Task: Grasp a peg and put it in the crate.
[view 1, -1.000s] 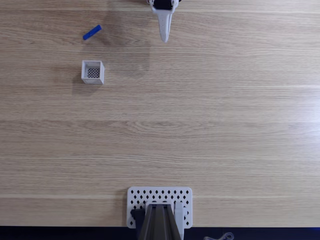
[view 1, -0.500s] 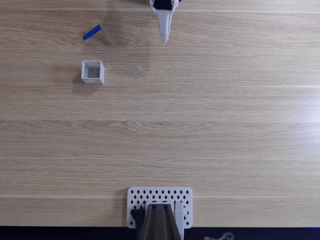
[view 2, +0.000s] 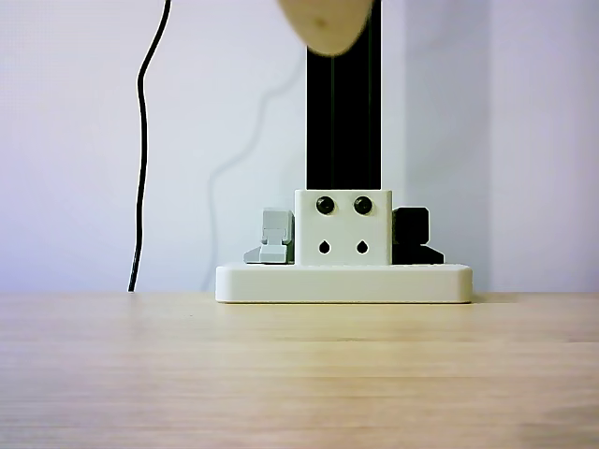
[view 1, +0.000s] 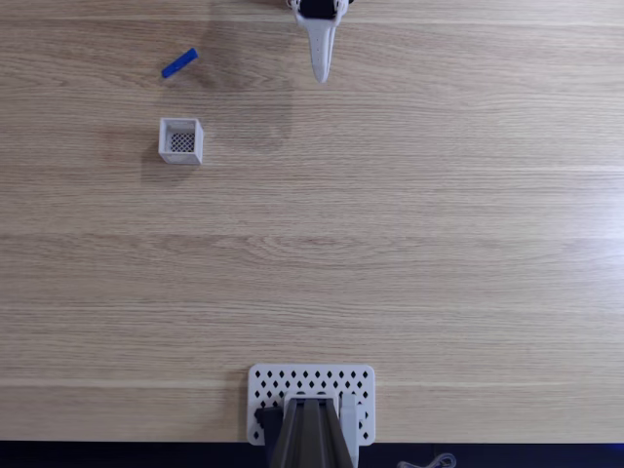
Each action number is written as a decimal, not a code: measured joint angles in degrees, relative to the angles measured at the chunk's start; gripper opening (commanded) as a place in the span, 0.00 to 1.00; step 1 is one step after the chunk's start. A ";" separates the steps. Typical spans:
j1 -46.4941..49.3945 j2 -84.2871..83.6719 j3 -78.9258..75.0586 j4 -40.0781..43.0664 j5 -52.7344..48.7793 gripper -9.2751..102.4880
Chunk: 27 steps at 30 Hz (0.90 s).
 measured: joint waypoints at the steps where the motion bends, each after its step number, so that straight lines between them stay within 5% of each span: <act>1: 0.00 0.00 0.00 0.00 0.00 0.08; 27: 0.00 -8.44 -1.14 2.11 0.00 0.08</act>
